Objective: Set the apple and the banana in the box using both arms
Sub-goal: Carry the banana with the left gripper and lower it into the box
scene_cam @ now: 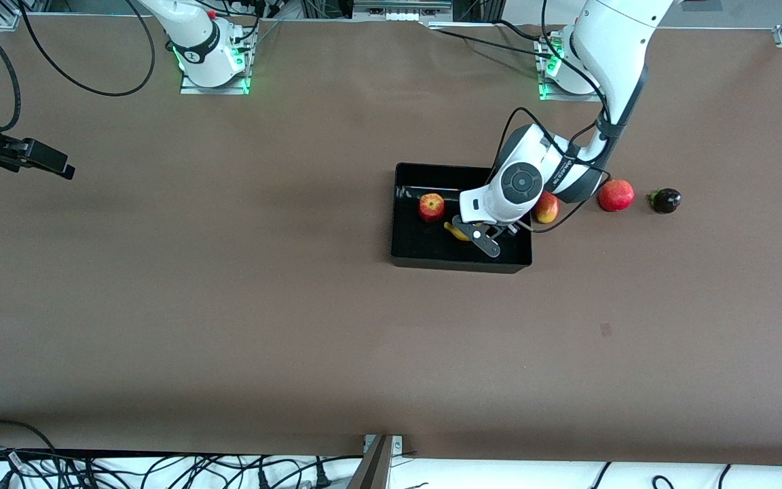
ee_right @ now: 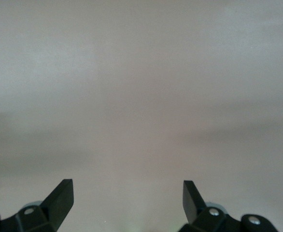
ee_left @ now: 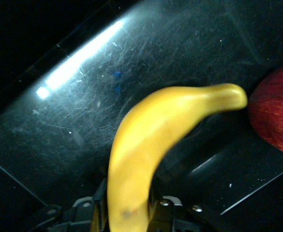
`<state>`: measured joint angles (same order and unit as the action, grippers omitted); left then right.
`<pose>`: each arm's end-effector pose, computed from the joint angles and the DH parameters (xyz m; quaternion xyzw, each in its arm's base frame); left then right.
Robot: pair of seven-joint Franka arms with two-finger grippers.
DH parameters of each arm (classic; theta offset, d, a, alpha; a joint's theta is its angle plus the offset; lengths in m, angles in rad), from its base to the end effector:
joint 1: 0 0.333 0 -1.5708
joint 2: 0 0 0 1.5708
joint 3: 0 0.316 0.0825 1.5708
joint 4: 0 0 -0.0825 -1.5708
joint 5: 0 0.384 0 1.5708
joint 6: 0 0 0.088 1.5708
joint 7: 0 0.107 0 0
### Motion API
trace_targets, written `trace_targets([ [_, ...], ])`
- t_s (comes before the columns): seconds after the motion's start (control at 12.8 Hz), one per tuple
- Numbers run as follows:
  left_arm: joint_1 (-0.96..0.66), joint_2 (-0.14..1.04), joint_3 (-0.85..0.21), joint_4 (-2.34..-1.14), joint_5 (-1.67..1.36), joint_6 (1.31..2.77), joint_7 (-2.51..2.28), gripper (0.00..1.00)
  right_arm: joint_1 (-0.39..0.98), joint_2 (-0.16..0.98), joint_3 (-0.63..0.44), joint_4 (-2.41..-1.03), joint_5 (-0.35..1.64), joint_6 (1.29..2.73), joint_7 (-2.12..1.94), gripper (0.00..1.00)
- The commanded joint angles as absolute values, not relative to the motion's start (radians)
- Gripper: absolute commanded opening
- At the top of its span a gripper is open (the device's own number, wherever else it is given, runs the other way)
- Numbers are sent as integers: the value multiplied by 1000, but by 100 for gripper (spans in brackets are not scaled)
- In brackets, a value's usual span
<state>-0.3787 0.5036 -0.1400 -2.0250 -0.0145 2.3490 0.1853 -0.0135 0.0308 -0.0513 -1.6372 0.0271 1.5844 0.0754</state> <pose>0.5048 -0.2884 0.1851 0.9382 -0.3327 -0.0927 0.0240 0.5602 -0.0331 0.5772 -0.9965 0.0707 0.0418 0.0125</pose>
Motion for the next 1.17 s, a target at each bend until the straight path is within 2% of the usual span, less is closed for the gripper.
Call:
trace_targets([
  [0.0,-394,497,-126,-2031,-28,2347,209,100,-29,35,-43,-1621,34,1569,66,100],
  [0.39,-373,419,-127,-2017,-28,2260,201,100,-29,35,-43,-1621,34,1569,66,100],
  [1.09,-233,3,-126,-2016,-18,2211,184,100,-29,35,-43,-1621,34,1569,66,100],
])
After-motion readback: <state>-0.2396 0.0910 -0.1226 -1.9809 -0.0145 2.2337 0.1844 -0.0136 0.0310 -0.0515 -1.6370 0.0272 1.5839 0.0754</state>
